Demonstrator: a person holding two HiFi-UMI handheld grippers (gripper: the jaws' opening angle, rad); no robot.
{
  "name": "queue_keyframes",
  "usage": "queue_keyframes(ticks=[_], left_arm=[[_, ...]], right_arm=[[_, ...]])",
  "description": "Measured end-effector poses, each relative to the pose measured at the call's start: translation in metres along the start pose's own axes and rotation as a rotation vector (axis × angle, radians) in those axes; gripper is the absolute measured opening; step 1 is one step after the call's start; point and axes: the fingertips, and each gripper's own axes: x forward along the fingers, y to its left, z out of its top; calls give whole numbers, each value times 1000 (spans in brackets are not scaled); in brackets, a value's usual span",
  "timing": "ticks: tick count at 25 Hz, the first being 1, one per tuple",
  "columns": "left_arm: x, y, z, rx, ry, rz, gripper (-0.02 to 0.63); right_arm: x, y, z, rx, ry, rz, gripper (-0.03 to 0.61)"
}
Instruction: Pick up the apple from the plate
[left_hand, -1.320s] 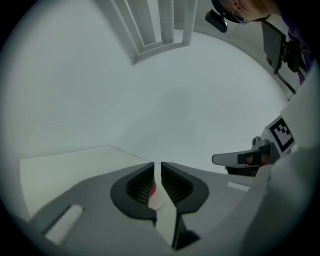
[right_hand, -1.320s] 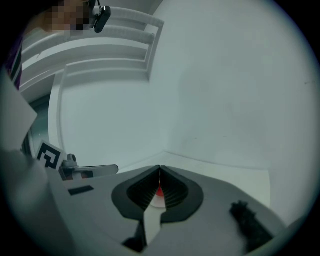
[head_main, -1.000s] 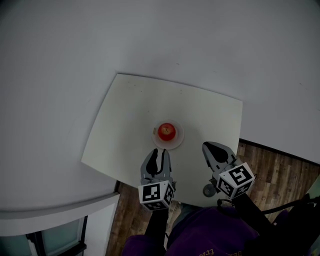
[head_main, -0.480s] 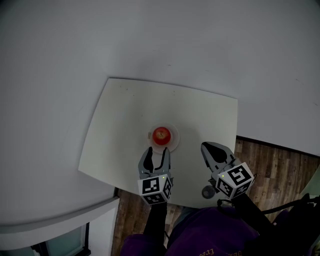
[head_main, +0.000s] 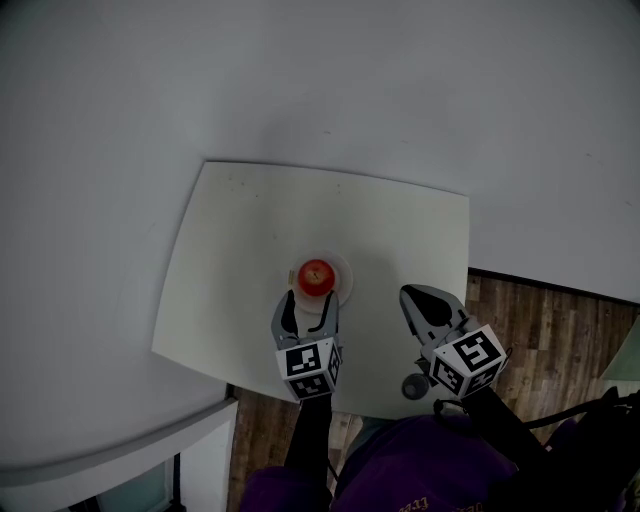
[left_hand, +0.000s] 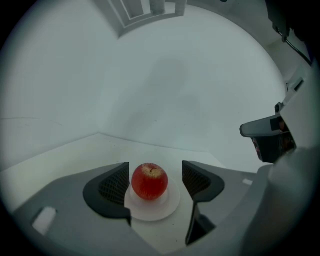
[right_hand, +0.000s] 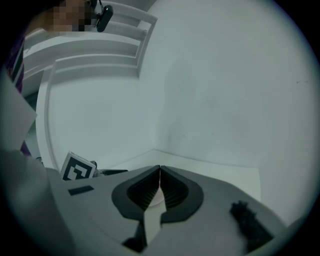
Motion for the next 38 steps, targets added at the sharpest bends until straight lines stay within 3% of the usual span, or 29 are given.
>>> queue_keyframes(ticks=[18,38], left_arm=[[44,9,-22,71,114,-40,408],[70,9,-42,74,211,-67,408]], right_arm=[[2,-11,-8,16,24,-34,11],[1,-19,-10,19,30,-42,11]])
